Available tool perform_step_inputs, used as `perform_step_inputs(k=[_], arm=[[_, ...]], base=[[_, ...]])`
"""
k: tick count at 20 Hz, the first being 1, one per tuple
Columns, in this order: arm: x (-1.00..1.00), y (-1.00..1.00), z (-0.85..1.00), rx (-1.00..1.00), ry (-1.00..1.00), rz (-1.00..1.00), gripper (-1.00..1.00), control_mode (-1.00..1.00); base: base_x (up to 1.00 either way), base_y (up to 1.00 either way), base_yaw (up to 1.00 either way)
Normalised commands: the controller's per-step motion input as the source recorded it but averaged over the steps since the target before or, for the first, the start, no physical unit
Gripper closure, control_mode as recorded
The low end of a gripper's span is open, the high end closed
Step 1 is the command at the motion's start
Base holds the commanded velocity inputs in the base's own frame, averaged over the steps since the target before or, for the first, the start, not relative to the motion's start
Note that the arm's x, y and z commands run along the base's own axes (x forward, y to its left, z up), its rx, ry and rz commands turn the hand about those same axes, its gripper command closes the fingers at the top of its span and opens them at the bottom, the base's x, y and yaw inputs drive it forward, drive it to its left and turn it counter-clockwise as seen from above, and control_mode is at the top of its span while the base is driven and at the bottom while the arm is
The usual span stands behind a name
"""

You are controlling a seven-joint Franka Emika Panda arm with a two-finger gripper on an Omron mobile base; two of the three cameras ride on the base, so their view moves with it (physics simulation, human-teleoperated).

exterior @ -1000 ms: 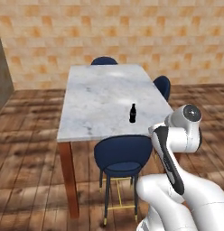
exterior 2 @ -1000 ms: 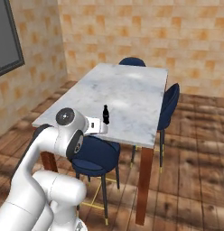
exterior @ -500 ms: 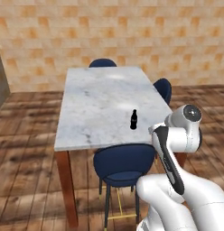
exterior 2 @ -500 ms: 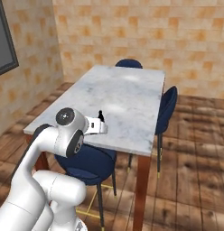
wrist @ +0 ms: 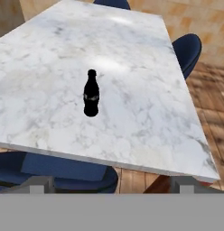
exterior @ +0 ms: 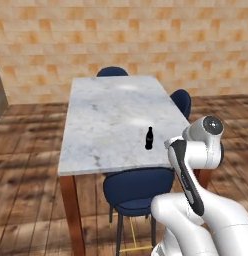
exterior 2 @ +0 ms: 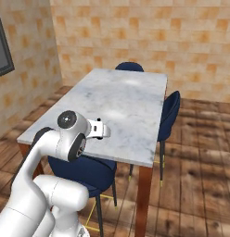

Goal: Place the large bottle from the dining counter next to the other large bottle outside the sink, and place the small bottle from the dining counter next to the other small bottle inside the sink.

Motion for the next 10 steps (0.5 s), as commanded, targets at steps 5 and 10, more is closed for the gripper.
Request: perform_step_inputs(k=[5, 10], arm=[[0.00, 0.00, 0.00, 0.00, 0.00, 0.00, -1.00, 1.00], [0.00, 0.00, 0.00, 0.00, 0.00, 0.00, -1.00, 1.00]], base=[[0.27, 0.00, -0.02], [0.03, 0.00, 0.00]])
